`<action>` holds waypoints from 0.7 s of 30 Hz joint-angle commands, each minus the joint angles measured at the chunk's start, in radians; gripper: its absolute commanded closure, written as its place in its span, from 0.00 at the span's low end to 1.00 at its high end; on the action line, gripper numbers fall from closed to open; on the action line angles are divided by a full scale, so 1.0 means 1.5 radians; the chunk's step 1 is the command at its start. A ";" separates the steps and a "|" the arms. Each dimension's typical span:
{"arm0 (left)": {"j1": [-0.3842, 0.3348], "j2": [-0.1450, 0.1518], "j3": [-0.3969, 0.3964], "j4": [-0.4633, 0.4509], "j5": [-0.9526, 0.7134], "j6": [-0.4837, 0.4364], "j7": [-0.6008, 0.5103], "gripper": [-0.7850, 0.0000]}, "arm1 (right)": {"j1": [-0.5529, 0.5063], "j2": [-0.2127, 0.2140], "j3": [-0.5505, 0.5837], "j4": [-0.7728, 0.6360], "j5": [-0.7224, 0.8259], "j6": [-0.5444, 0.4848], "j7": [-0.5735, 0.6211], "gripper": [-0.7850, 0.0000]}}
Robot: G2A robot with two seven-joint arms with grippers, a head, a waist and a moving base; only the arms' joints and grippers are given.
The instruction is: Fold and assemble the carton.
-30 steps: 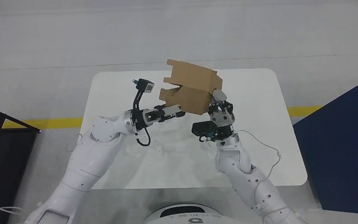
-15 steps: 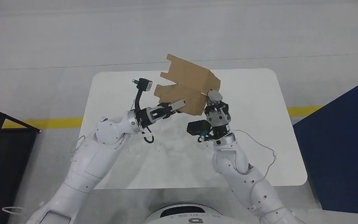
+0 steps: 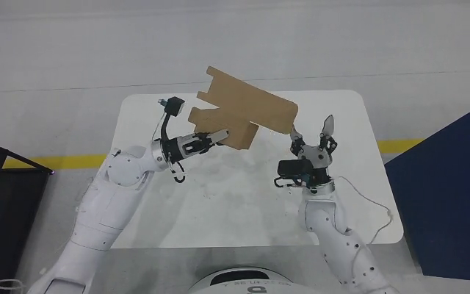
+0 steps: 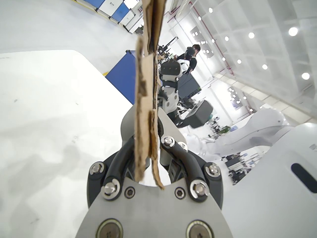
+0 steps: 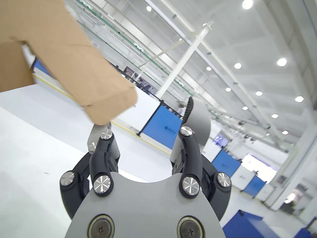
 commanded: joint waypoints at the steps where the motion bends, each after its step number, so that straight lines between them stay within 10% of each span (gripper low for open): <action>1: 0.010 0.004 -0.015 0.004 -0.022 -0.061 -0.018 1.00 | -0.027 0.006 0.050 0.002 0.163 -0.096 -0.116 0.00; 10: 0.027 0.023 -0.049 0.001 -0.023 -0.162 -0.067 1.00 | -0.036 0.012 0.115 0.066 0.411 -0.375 -0.271 0.00; 21: 0.035 0.024 -0.052 0.003 -0.038 -0.135 -0.052 1.00 | -0.034 0.012 0.118 0.072 0.410 -0.389 -0.273 0.00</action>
